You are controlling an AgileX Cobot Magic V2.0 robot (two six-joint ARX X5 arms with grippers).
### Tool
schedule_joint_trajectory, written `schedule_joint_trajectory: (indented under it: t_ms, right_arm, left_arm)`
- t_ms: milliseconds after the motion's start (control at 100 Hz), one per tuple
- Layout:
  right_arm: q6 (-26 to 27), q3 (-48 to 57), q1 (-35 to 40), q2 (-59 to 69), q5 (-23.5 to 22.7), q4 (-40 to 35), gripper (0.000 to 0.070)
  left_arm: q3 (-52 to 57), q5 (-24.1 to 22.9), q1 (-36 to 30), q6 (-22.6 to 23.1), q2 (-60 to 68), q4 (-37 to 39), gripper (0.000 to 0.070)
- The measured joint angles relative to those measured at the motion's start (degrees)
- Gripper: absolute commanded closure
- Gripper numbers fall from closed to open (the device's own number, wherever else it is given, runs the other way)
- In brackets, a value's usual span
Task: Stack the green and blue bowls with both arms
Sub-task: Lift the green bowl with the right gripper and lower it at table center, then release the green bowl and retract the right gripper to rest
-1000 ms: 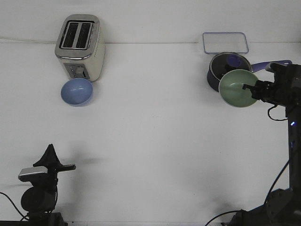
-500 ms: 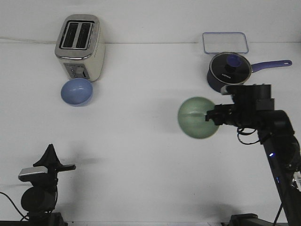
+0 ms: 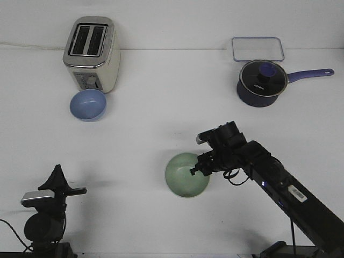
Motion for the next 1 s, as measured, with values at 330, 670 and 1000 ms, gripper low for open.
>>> schedule_joint_trajectory:
  t_ms: [330, 670, 1000]
  right_arm:
    - [0.2, -0.1, 0.9, 6.8, 0.2, 1.9, 0.07]
    - [-0.7, -2.2, 1.3, 7.1, -0.7, 3.0, 0.07]
    - [-1.9, -3.1, 1.3, 7.1, -1.4, 2.8, 0.0368]
  left_arm:
    - [0.0, 0.0, 0.0, 0.0, 0.0, 0.0, 0.0685]
    - [0.0, 0.0, 0.0, 0.0, 0.0, 0.0, 0.0685]
    - [0.0, 0.0, 0.0, 0.0, 0.0, 0.0, 0.0685]
